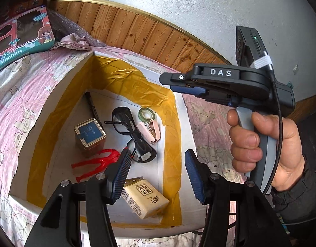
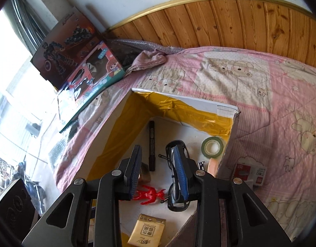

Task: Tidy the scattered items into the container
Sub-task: 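Move both tools back toward the red staples box and lighter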

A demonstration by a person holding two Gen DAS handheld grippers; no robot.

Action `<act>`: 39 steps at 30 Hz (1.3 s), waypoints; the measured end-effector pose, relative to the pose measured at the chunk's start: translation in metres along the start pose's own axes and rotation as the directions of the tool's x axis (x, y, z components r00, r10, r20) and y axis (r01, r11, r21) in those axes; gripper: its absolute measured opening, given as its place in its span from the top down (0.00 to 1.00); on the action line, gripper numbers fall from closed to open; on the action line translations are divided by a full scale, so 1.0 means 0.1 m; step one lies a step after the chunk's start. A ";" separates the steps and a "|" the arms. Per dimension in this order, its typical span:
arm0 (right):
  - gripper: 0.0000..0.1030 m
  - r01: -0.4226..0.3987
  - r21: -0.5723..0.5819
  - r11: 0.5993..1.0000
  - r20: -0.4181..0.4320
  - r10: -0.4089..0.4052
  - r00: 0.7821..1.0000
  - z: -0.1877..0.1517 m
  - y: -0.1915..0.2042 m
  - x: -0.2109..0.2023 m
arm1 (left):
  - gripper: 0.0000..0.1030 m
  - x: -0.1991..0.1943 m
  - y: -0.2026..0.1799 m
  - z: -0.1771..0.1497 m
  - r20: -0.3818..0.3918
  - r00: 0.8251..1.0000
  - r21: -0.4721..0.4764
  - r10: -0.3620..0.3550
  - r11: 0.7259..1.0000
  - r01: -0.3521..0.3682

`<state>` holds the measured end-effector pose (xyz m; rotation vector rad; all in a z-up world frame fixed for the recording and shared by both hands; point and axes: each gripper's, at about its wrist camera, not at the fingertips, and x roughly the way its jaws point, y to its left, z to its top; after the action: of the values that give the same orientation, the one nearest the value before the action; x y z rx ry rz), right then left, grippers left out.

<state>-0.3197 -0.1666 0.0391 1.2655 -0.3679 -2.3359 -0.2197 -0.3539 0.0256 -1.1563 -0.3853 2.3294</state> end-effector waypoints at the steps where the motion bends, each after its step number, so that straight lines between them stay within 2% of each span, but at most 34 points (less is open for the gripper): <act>1: 0.66 -0.011 0.012 1.000 0.005 0.011 1.000 -0.04 -0.02 -0.04 | 0.47 -0.01 0.00 0.01 0.003 1.000 0.001 0.001 1.000 -0.001; 9: 0.66 -0.070 0.102 0.992 0.046 0.065 0.997 -0.34 -0.17 -0.34 | 0.47 -0.12 -0.07 0.04 0.029 1.000 0.017 0.000 1.000 0.000; 20: 0.67 -0.137 0.212 0.968 0.088 0.120 0.989 -0.93 -0.33 -0.74 | 0.47 -0.34 -0.44 -0.03 0.057 0.998 0.082 -0.013 0.997 0.009; 30: 0.67 -0.160 0.291 0.943 0.127 0.128 0.984 -1.44 -0.56 -1.07 | 0.47 -0.50 -0.95 -0.20 0.064 0.997 0.163 -0.045 0.986 0.034; 39: 0.67 -0.161 0.333 0.929 0.182 0.104 0.978 -1.74 -0.83 -1.40 | 0.47 -0.42 -1.39 -0.44 0.016 0.997 0.208 -0.078 0.975 0.073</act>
<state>-0.1296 -0.0267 0.0090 1.1594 -0.9257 -2.3290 -0.1192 -0.2600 0.0906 -0.9974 -0.1854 2.2579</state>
